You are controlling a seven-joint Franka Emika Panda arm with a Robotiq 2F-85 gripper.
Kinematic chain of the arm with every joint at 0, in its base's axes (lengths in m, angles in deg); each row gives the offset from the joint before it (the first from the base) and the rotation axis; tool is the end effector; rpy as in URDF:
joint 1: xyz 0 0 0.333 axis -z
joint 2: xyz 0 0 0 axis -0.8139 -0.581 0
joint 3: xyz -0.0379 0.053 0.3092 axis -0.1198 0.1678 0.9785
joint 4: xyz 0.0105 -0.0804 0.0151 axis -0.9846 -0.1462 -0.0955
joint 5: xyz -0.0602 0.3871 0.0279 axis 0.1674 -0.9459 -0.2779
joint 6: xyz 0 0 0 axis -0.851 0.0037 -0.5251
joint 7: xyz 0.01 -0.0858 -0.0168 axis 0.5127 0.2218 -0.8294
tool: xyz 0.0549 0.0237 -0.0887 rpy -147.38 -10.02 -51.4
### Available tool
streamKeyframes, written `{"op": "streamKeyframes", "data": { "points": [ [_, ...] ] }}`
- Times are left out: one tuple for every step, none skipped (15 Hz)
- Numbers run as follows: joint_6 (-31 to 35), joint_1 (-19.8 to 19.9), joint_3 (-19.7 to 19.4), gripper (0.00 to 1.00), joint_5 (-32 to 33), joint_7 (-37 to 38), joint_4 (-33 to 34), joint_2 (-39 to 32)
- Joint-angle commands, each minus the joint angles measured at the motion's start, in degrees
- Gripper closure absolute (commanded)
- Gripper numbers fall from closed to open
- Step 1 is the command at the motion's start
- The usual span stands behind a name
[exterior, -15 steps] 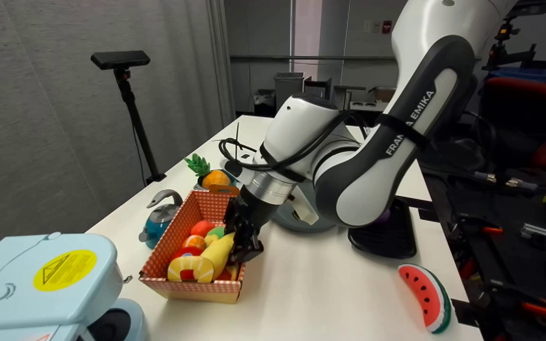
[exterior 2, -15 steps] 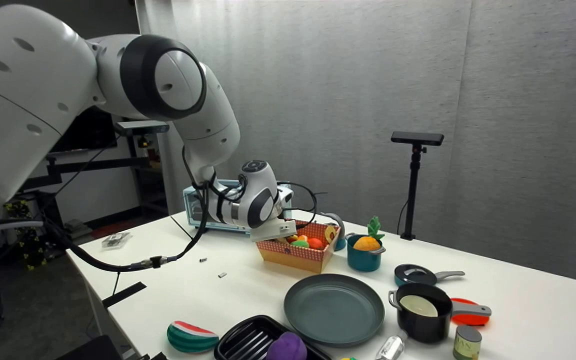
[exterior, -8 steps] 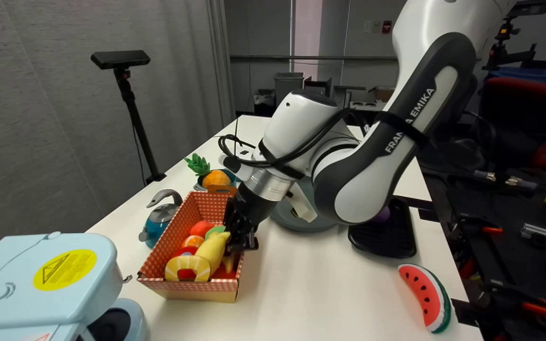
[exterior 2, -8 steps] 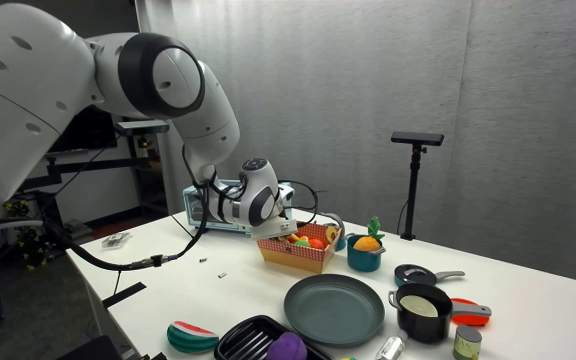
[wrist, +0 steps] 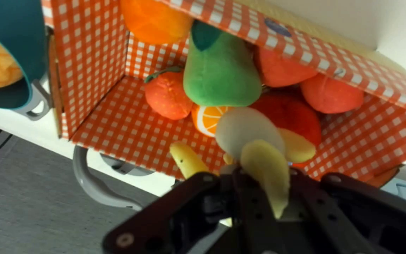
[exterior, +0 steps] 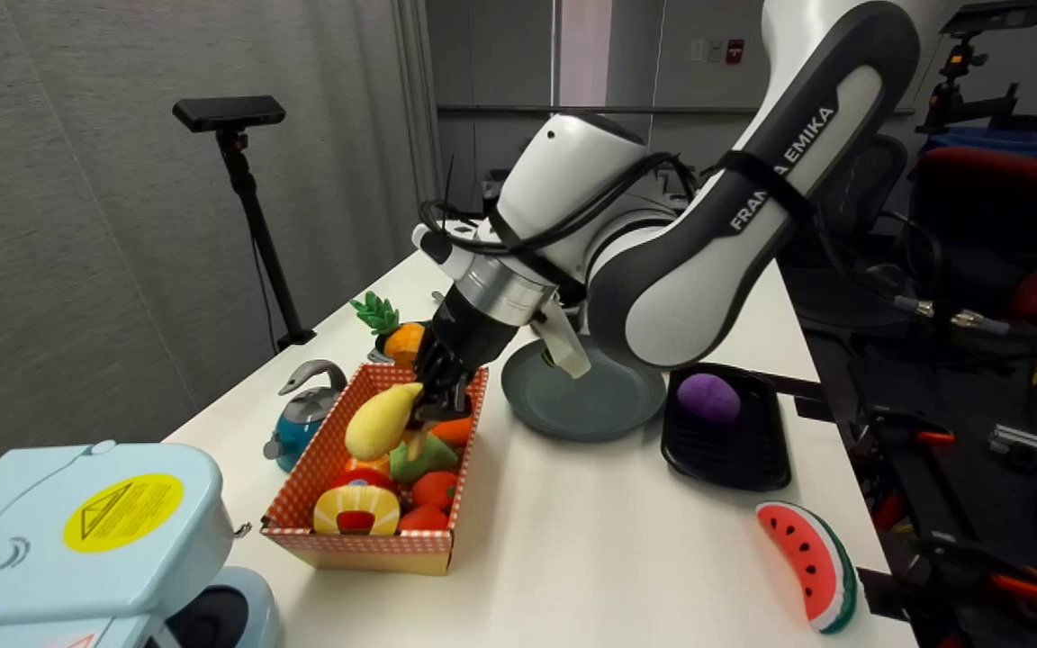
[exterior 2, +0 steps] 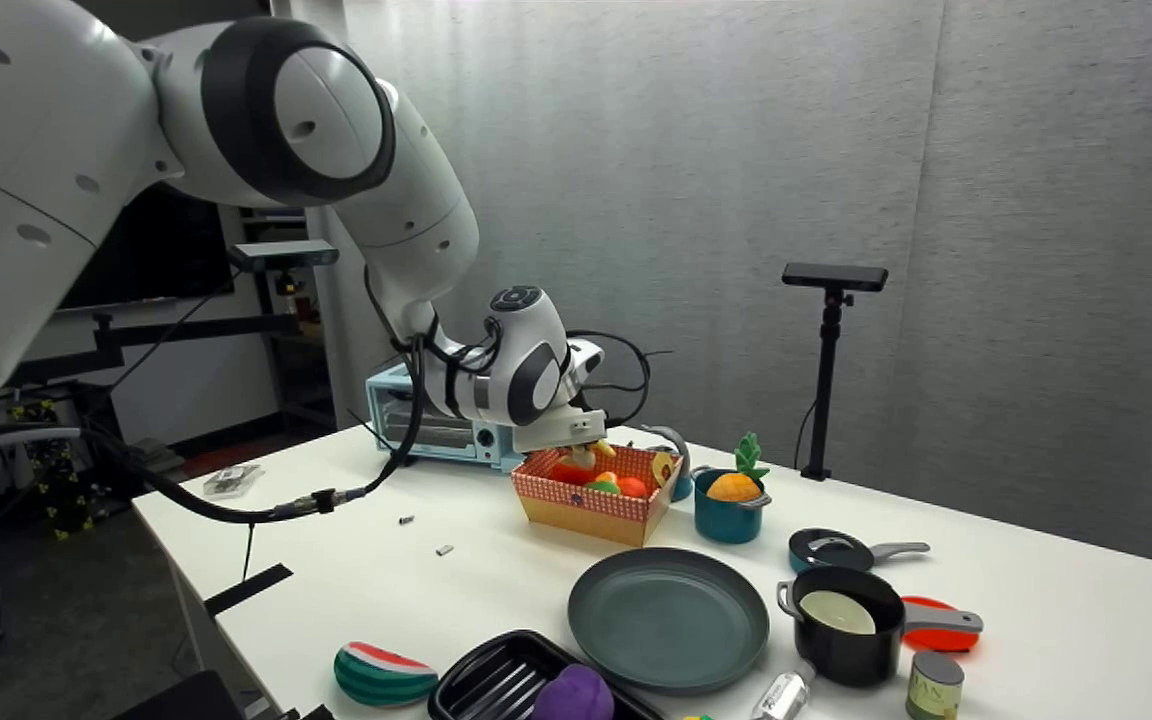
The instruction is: Take the banana and put it on the table
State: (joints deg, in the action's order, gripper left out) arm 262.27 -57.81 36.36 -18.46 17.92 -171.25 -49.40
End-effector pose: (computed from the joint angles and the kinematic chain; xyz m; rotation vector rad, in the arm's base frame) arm 0.6598 0.1437 0.2263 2.8373 0.9714 0.9032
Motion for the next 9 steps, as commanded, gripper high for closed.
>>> {"op": "streamKeyframes", "data": {
  "points": [
    [-0.8, 1.9, 0.4, 0.97, 0.6, 2.3, -3.1, 4.7],
    [-0.8, 2.1, 0.3, 0.97, 0.5, 2.6, -3.5, 5.5],
    [-0.9, 2.4, 0.0, 0.97, 0.4, 2.9, -3.7, 6.2],
    [-1.0, 2.5, -0.5, 0.97, 0.3, 3.5, -4.0, 7.0],
    [-0.9, 2.5, -1.4, 0.97, 0.2, 4.1, -4.4, 7.7],
    [-1.0, 2.1, -2.9, 0.97, 0.2, 5.0, -4.7, 8.4],
    [-1.2, 1.8, -4.2, 0.97, 0.2, 5.8, -4.9, 9.0],
    [-1.4, 1.5, -5.9, 0.97, 0.3, 6.7, -5.3, 9.6],
    [-1.6, 1.0, -7.6, 0.97, 0.4, 7.6, -5.7, 10.1]
  ]
}}
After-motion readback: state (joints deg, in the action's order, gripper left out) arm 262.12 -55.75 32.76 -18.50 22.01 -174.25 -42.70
